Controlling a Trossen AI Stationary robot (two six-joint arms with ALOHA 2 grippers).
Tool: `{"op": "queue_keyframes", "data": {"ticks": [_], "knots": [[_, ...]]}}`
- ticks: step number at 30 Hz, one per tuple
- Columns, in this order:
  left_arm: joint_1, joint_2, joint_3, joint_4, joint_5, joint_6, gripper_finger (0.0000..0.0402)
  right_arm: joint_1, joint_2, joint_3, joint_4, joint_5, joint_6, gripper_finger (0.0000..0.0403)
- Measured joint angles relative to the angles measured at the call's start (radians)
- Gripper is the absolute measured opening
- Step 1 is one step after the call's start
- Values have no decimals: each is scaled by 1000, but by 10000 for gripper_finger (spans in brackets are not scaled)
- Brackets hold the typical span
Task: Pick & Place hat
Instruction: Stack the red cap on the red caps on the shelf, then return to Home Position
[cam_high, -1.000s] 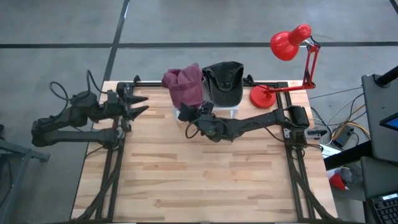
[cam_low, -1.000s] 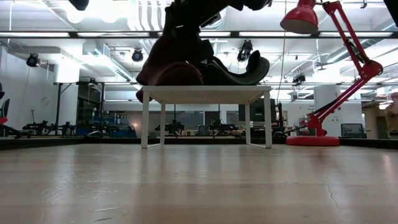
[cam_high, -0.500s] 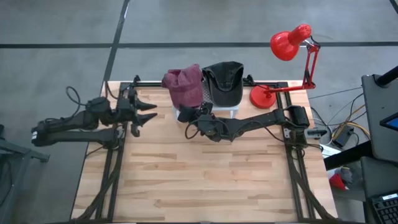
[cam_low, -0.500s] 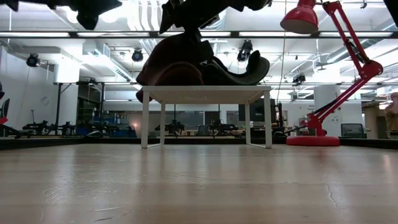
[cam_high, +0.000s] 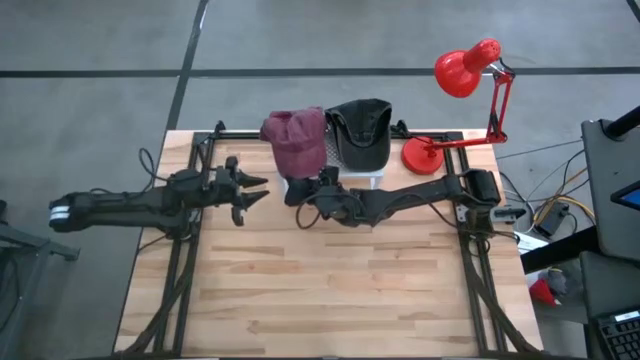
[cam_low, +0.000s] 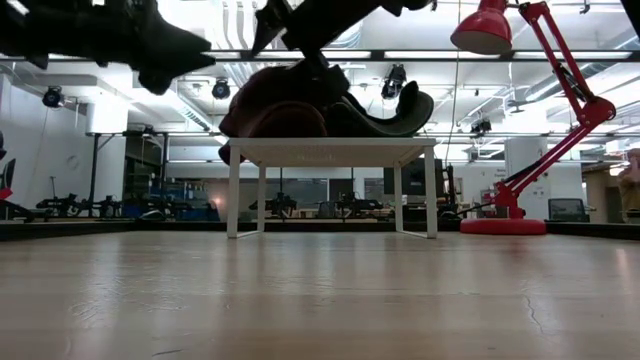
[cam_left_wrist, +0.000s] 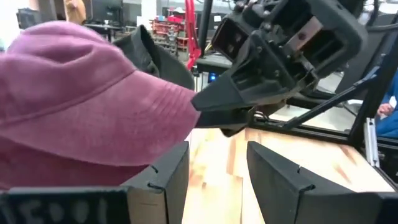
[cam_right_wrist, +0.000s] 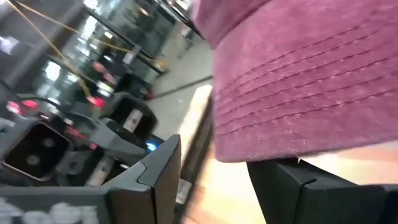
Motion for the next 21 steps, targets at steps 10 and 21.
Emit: {"op": "queue_keyframes", "data": {"ticks": [10, 21], "knots": [[2, 74, -105, 217, -67, 23, 163, 2, -18, 0, -171, -5, 23, 163], [2, 172, -81, 277, -65, -6, 163, 53, -50, 0, -188, -56, -174, 160]]}}
